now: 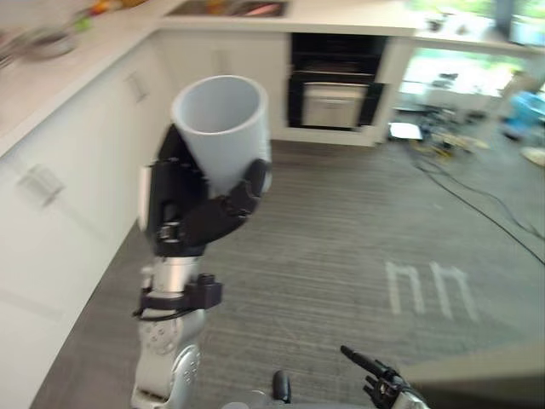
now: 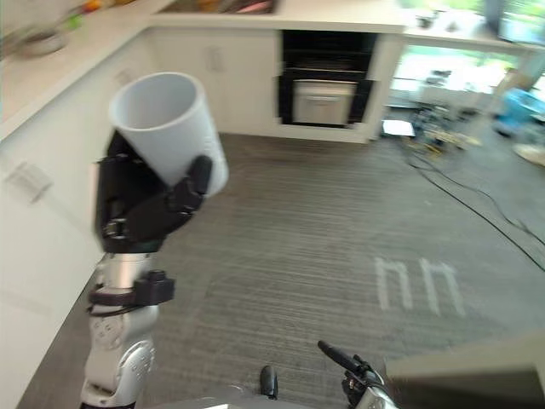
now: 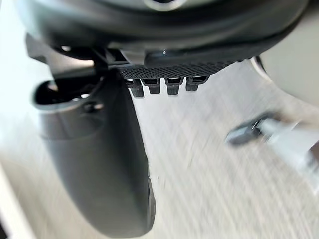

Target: Walk over to the sink, pick up the cup, carry it to the dishwasher, place the cup inside the dishwasher, then close the dishwasher door

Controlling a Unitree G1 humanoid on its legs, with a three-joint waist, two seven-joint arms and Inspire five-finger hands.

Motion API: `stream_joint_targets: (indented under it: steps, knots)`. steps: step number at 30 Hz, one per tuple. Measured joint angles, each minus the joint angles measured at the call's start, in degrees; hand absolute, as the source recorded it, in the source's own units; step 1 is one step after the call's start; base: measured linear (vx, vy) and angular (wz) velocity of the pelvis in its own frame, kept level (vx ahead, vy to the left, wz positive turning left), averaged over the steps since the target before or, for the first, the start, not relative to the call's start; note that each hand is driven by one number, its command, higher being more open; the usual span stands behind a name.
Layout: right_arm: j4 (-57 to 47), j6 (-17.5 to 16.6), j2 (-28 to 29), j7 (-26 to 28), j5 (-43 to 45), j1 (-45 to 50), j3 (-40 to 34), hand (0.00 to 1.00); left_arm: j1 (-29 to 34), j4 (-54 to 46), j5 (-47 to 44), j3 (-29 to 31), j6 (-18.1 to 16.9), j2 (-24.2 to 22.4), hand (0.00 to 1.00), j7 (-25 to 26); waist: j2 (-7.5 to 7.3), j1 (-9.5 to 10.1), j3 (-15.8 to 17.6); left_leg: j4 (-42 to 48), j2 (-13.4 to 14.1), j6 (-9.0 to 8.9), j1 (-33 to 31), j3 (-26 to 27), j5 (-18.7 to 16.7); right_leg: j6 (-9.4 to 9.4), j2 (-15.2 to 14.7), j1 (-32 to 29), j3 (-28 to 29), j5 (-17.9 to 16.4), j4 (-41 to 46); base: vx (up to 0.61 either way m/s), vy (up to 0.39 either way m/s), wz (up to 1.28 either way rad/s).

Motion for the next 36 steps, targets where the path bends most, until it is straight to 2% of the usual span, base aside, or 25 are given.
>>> stream_joint_targets:
  steps: [1,2,3,4,5,7,9,10,15,16,17,20,22,23,25,26,27,28,29,30,31,32,34,35,36]
  knots:
    - [-1.64,-1.32,0.29,-0.01,0.15,-0.42,1.36,1.0,0.0,1.36,-0.01,-1.74,-0.05,-0.2,0.0,-0.41,-0.28,-0.44,0.07,1.43,-0.16,-1.9,0.08,3.76,-5.34,1.88,2.82,-2.96,3.47,-2.4,-1.42,0.12,-0.014,1.26]
    - [-1.93,-1.44,1.15,0.09,0.17,-0.97,1.77,1.0,-0.01,2.04,0.2,-1.93,-0.03,-0.16,0.0,-0.8,-2.16,-0.48,0.63,4.48,-0.17,-3.83,-0.92,6.32,-8.04,2.2,2.46,-4.28,4.96,-3.1,-2.42,0.17,-0.054,1.35]
    - [-3.44,-1.45,1.78,0.11,0.5,-1.55,3.39,1.0,-0.79,1.95,0.84,-2.78,-0.09,0.74,0.0,-0.85,-2.99,-0.49,0.34,16.93,2.72,-1.87,-6.56,6.17,-12.32,3.45,1.36,-7.45,5.85,-3.62,-4.58,0.17,-0.078,0.42]
    - [-3.95,-0.92,2.56,0.61,0.59,-2.67,4.98,1.0,-0.77,3.0,1.23,-2.85,0.04,0.62,0.0,-0.61,-3.42,0.84,1.27,18.45,2.05,-3.0,-4.46,7.29,-14.31,4.88,0.27,-9.36,7.74,-4.48,-8.17,0.17,-0.076,0.13]
    - [-4.82,-0.7,2.98,0.82,0.58,-2.34,5.66,1.0,-0.73,3.89,1.38,-3.07,0.62,0.21,0.0,-0.52,-2.87,1.17,1.11,17.93,2.57,-3.08,-3.12,7.21,-14.57,4.74,1.09,-9.99,8.09,-4.42,-9.61,0.18,-0.047,-0.25]
    - [-8.95,0.75,4.81,1.61,0.52,-0.64,8.41,1.0,-0.8,4.24,2.72,-4.73,1.28,-0.17,0.0,-0.53,-1.88,1.02,0.61,15.29,4.98,-3.7,0.92,6.52,-15.09,4.37,5.7,-13.44,8.97,-3.41,-13.99,0.3,-0.064,0.0]
    - [-11.36,1.99,6.14,1.87,0.47,0.84,9.28,1.0,-0.86,4.2,2.75,-6.46,1.08,-0.2,0.0,-0.52,-2.12,0.75,0.56,14.97,6.24,-5.58,3.46,6.12,-16.18,2.99,7.93,-15.6,9.4,0.24,-17.75,0.25,-0.076,0.04]
    - [-22.25,1.95,6.44,-0.55,0.59,8.57,10.02,1.0,-0.49,-1.01,3.85,-5.39,0.4,-1.45,0.0,-4.55,-5.03,-0.34,-2.89,18.41,10.71,-8.15,7.78,7.92,-22.82,-2.93,12.79,-14.73,8.65,13.94,-20.9,0.07,-0.025,0.02]
    - [-22.21,1.95,6.66,-0.46,0.59,8.87,9.89,1.0,-0.51,-1.01,3.85,-5.43,0.35,-1.57,0.0,-4.54,-5.22,-0.54,-2.96,18.5,10.67,-8.15,7.88,8.82,-22.87,-2.93,13.23,-15.12,8.84,13.93,-21.11,0.0,0.0,-0.1]
    - [-22.06,1.88,7.14,0.44,0.53,9.02,9.53,1.0,-0.61,-1.01,3.84,-4.97,0.27,-2.05,0.0,-4.37,-5.35,-0.55,-3.04,18.5,10.93,-8.2,7.86,10.47,-23.06,-3.38,13.76,-15.68,9.86,13.52,-21.24,-0.04,0.01,-0.62]
    - [-21.24,1.77,7.74,2.6,0.42,9.03,8.76,1.0,-0.9,-0.86,3.77,-4.64,0.2,-2.67,0.0,-4.01,-5.58,-0.83,-3.22,18.16,11.26,-8.26,7.88,11.98,-23.13,-4.77,13.8,-16.2,9.55,12.45,-21.34,-0.06,0.007,-0.67]
    - [-16.87,0.94,8.36,7.84,-0.83,9.19,7.73,1.0,-2.56,0.31,3.68,-4.82,0.13,-2.83,0.0,-3.25,-6.5,-2.34,-3.81,17.4,11.78,-8.25,8.16,13.73,-23.11,-5.74,12.32,-17.93,6.36,11.65,-18.2,-0.03,-0.015,-0.4]
    - [-13.65,-1.16,8.29,15.18,-2.37,8.71,6.99,1.0,-3.78,2.35,3.66,-4.7,0.14,-3.04,0.0,-2.45,-7.59,-4.09,-4.51,17.11,12.25,-8.81,9.64,13.64,-23.43,-5.4,10.81,-19.54,4.67,7.6,-10.98,0.07,-0.078,0.0]
    - [-12.85,-1.9,8.27,17.41,-2.87,8.7,6.59,1.0,-3.7,2.49,3.65,-4.65,0.14,-3.17,0.0,-2.16,-7.63,-4.52,-4.54,17.13,12.46,-9.24,10.35,13.43,-23.69,-5.29,10.41,-19.6,4.49,5.79,-8.44,0.19,-0.162,0.26]
    - [-10.83,-4.66,7.93,26.27,-4.92,8.76,6.18,1.0,-2.98,2.32,3.18,-3.14,-0.11,-3.91,0.0,-1.0,-7.43,-4.83,-5.27,18.14,14.06,-11.01,13.02,13.26,-26.37,-4.94,8.97,-19.29,3.45,-1.8,1.19,0.26,-0.204,0.16]
    - [-10.3,-4.96,7.63,28.66,-6.11,8.64,6.66,1.0,-2.42,1.85,2.52,-2.45,-0.21,-4.05,0.0,-0.64,-7.31,-4.69,-5.65,19.53,14.8,-11.35,13.25,13.34,-27.43,-4.78,9.21,-18.99,3.41,-4.29,2.87,0.27,-0.23,0.25]
    - [-8.86,-5.62,7.32,33.05,-8.09,7.6,7.34,1.0,-1.66,1.08,1.54,-1.46,-0.79,-4.34,0.0,0.04,-7.4,-4.89,-5.26,30.77,16.86,-11.83,9.85,13.92,-30.12,-6.35,9.98,-18.19,3.12,-9.41,5.14,0.24,-0.271,0.5]
    - [-7.73,-5.18,6.0,35.77,-10.13,6.53,8.03,1.0,0.31,1.12,1.26,-1.21,-0.92,-4.94,0.0,0.72,-6.76,-4.69,-4.92,47.8,20.58,-9.9,2.14,12.61,-27.7,-7.27,11.07,-16.56,0.89,-11.61,4.71,0.22,-0.28,0.58]
    - [-7.36,-4.7,5.42,36.67,-11.16,6.24,8.57,1.0,1.58,1.18,1.11,-1.18,-0.87,-5.11,0.0,0.89,-6.03,-4.18,-4.79,54.62,22.23,-8.71,-1.47,11.1,-23.79,-7.72,12.4,-15.04,0.09,-11.87,2.85,0.15,-0.228,0.42]
    - [-6.88,-4.09,4.36,37.46,-12.27,6.04,9.43,1.0,3.57,1.38,1.02,-1.04,-0.88,-5.19,0.0,1.0,-4.32,-2.75,-4.78,62.39,23.84,-8.26,-5.94,9.49,-17.69,-7.63,14.65,-11.7,-0.5,-11.81,-1.33,0.35,-0.19,0.17]
    - [-4.85,-4.01,3.14,38.08,-12.9,5.45,9.93,1.0,5.89,1.64,1.01,-0.04,-0.95,-5.14,0.0,1.08,-4.22,-1.24,-4.3,69.82,24.33,-8.46,-10.95,9.74,-15.51,-7.14,15.49,-7.72,-1.46,-11.4,-6.13,0.43,-0.198,0.19]
    - [-1.33,-4.13,2.85,38.53,-12.91,3.3,9.61,1.0,6.68,3.28,0.12,2.34,-1.76,-5.25,0.0,1.19,-4.39,-0.37,-2.79,72.77,23.16,-8.63,-15.69,10.56,-15.65,-6.34,15.34,-4.1,-1.83,-10.4,-9.5,0.43,-0.173,0.17]
    - [0.74,-4.06,2.86,38.96,-12.92,1.86,8.85,1.0,6.72,5.06,-0.47,3.87,-2.04,-5.32,0.0,1.26,-4.89,0.35,-1.69,68.25,22.64,-8.93,-17.25,11.66,-15.86,-6.28,14.65,-1.15,-3.14,-8.78,-11.55,0.25,-0.115,0.14]
    - [2.69,-4.3,2.85,39.62,-12.92,0.63,7.8,1.0,6.72,7.08,-1.01,5.13,-2.44,-5.57,0.0,1.34,-4.73,0.6,-1.31,55.92,21.94,-10.15,-17.27,13.32,-16.55,-7.16,14.21,1.55,-3.83,-8.1,-13.04,0.3,-0.101,0.2]
    - [3.93,-4.65,2.45,40.0,-12.95,0.11,7.59,1.0,6.7,8.1,-1.48,5.09,-2.58,-5.8,0.0,1.39,-4.76,0.55,-0.96,45.82,20.64,-10.76,-16.46,14.28,-16.35,-6.99,13.56,2.41,-4.1,-7.93,-13.06,0.39,-0.089,0.23]
